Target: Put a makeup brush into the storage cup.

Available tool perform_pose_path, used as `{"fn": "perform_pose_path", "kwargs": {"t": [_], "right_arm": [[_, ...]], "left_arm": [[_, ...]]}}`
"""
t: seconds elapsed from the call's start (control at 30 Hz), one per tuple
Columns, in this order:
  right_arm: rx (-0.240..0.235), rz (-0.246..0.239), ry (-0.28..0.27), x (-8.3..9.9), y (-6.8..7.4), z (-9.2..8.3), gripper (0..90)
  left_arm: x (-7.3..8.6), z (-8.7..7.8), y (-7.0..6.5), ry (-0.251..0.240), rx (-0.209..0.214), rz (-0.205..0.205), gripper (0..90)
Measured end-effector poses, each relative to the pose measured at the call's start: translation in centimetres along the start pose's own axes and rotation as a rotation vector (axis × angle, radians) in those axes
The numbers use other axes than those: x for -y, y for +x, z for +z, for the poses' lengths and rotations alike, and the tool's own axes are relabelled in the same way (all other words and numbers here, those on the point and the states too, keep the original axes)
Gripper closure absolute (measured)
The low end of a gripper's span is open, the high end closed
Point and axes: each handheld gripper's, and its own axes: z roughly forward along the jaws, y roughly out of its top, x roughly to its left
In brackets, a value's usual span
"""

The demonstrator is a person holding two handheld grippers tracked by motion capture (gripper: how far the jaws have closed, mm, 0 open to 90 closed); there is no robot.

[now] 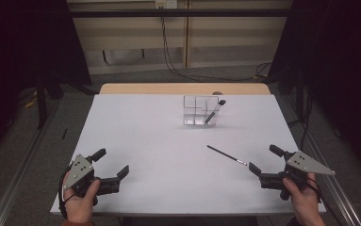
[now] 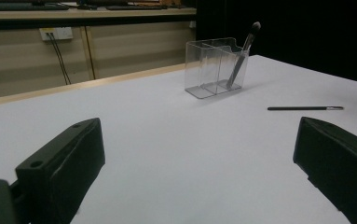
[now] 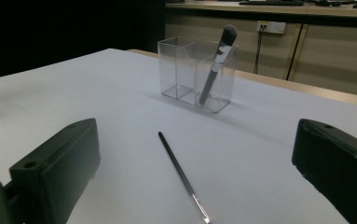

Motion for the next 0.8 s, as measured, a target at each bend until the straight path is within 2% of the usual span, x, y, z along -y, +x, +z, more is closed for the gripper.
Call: {"fn": "perform_pose_path", "kwargs": {"t": [0.2, 0.33, 0.5, 0.8], "right_arm": [[-0.054, -0.011, 0.024, -0.3, 0.6, 1.6, 0.0], [-0.086, -0.013, 0.022, -1.1, 0.5, 2.6, 2.4], [-0.092, -0.007, 0.023, -2.3, -0.3, 4.2, 0.7], [-0.098, -0.039, 0.052, -4.7, -1.6, 7.1, 0.1]], "left_arm": [[-0.2, 0.3, -0.2, -0.001, 0.008, 0.017, 2.1], [-0.2, 0.3, -0.2, 0.001, 0.002, 0.014, 2.2], [-0.1, 0.4, -0.1, 0.010, 0.006, 0.013, 2.3], [0.0, 0.4, 0.1, 0.007, 0.013, 0.002, 2.2]]}}
